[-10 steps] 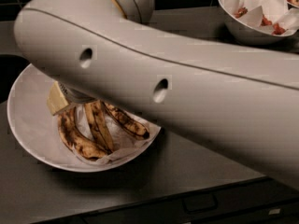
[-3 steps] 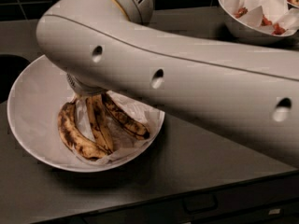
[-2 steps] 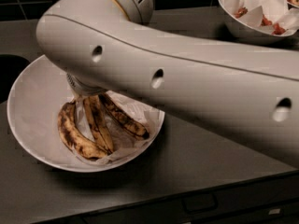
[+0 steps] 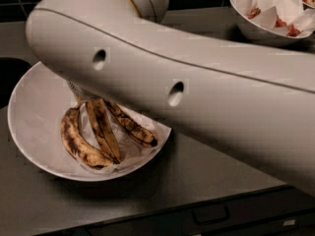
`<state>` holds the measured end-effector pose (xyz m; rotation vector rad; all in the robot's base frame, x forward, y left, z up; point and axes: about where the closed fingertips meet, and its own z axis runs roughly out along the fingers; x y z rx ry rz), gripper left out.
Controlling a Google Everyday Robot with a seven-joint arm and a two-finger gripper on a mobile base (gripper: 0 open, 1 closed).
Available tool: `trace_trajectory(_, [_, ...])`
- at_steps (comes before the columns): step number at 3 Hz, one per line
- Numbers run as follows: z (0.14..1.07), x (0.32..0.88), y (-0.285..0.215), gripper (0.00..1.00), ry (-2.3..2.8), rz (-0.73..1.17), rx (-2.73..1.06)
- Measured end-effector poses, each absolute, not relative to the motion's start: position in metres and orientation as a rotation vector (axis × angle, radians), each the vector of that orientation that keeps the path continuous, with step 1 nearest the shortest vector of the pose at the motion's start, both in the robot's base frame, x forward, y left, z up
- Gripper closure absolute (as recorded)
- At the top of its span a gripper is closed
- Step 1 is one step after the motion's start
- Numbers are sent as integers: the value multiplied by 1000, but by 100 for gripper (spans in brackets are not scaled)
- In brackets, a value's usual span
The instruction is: Pick banana from white bowl
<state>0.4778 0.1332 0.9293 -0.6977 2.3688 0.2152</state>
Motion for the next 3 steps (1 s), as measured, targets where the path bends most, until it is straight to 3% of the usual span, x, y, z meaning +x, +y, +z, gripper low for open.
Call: trace_trajectory(3, [978,442,127,100,2272,188,-668])
